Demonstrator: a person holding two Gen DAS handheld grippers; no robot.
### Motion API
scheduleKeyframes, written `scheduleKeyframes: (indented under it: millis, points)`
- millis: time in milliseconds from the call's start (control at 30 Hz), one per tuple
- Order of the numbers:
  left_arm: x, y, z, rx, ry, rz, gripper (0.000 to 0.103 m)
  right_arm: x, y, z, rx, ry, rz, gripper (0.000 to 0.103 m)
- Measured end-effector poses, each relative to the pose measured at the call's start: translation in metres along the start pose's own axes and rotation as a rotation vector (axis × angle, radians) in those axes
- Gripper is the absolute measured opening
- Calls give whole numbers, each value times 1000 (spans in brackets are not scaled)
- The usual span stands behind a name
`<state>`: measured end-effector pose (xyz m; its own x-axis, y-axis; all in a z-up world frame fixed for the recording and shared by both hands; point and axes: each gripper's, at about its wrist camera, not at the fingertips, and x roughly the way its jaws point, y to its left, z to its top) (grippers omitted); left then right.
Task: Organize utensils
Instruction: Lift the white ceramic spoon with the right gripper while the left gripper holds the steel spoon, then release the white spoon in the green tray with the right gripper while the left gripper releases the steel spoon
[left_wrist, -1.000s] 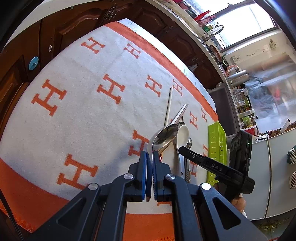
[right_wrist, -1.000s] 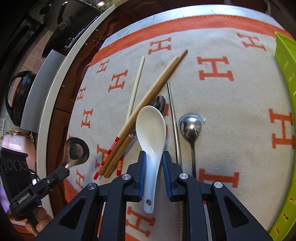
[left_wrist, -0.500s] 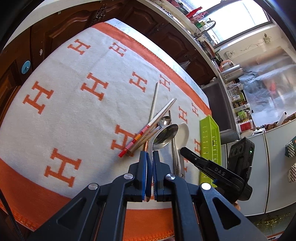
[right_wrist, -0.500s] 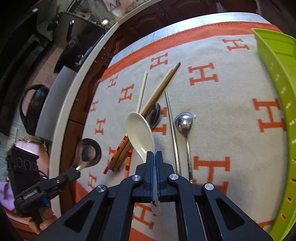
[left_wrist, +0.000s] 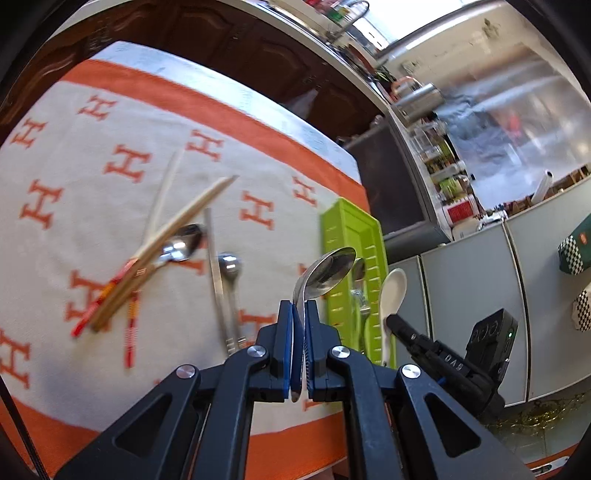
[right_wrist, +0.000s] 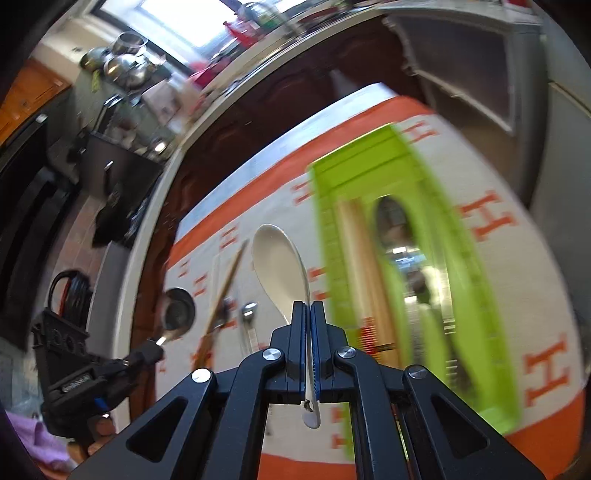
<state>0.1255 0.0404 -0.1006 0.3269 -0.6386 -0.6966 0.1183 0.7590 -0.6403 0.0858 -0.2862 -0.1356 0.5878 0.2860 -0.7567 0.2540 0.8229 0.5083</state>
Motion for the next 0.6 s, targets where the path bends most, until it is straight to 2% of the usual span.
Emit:
scheduleKeyframes:
  millis: [233, 300, 400, 600]
  points:
    - [66, -70, 17, 71, 14, 23, 3, -24, -56, 13, 11, -55, -213, 2]
    - [85, -84, 22, 82, 19, 41, 3, -22, -65, 17, 8, -52, -247, 2]
    - [118, -99, 28, 98, 12, 107, 3, -13, -71, 17, 22, -27, -233, 2]
    - [172, -107, 32, 111, 29, 226, 4, 10, -69, 14, 18, 11, -237, 2]
